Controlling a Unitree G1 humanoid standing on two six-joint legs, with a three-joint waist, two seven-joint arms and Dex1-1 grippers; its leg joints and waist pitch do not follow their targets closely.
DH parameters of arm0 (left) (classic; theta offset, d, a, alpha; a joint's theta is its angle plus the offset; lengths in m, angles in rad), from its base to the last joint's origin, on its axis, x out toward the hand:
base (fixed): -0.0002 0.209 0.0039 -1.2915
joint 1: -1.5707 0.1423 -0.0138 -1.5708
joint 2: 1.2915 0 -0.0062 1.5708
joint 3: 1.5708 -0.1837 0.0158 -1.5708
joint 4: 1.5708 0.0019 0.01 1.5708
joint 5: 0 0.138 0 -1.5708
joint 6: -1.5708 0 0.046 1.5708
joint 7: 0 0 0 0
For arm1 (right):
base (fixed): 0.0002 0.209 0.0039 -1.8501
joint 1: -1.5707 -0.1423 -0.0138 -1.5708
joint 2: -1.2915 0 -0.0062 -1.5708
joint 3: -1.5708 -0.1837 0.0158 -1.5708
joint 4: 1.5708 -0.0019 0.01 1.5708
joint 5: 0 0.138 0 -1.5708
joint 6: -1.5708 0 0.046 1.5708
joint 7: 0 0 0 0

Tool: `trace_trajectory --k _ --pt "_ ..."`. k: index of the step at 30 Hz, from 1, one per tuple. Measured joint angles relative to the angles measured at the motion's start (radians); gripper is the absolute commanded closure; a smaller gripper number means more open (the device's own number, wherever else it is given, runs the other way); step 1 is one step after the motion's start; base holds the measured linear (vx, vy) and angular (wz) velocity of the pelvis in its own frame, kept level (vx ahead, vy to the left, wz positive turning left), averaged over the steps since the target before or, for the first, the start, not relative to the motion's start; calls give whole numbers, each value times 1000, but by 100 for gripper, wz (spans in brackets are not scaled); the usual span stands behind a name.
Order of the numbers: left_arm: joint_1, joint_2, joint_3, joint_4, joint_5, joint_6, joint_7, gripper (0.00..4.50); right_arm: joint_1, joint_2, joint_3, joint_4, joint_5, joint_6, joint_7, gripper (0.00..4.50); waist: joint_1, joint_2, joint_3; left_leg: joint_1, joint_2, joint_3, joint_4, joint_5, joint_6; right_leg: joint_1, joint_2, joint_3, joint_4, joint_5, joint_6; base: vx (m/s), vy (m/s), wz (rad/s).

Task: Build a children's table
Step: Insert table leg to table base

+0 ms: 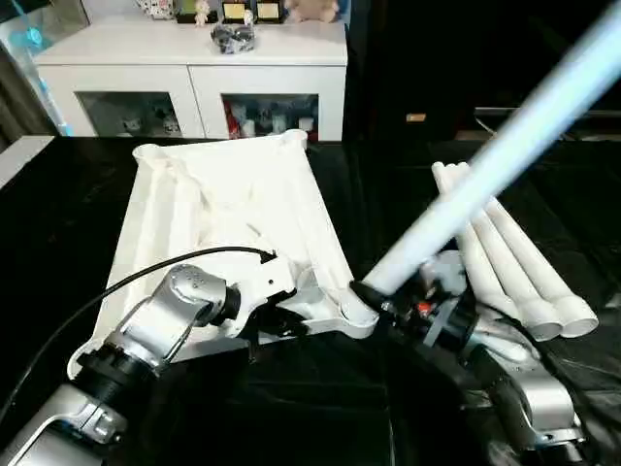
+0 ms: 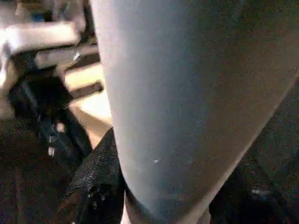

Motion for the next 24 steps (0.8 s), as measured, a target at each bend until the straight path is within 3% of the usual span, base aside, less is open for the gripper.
trace_trajectory --k 5,10,14,18,24 --pt "0 12 -2 1 16 -13 -4 450 -78 -17 33 54 -25 19 50 259 -10 -15 -4 1 0 0 -2 0 0 0 0 0 -1 0 0 0 0 0" --pt "-1 26 -5 2 25 -26 -10 450 -149 -23 56 122 -28 51 107 259 -18 -44 -2 11 0 1 -9 0 0 0 0 -1 -5 0 0 0 0 0" --pt "-10 43 -14 10 34 -50 -32 450 -199 -17 67 192 -31 43 165 259 -24 -61 -4 14 0 1 -11 0 0 3 0 -2 -7 0 0 0 0 0" --pt "-20 63 -18 24 43 -90 -78 450 -201 -19 67 201 -16 39 226 259 -23 -66 -5 14 0 1 -11 0 0 3 0 -1 -8 0 0 0 0 0" --pt "-35 77 -32 32 43 -131 -140 450 -188 -48 74 176 11 36 307 259 -13 -65 -6 12 0 3 -15 -1 1 8 0 -1 -8 -4 -6 28 1 0"
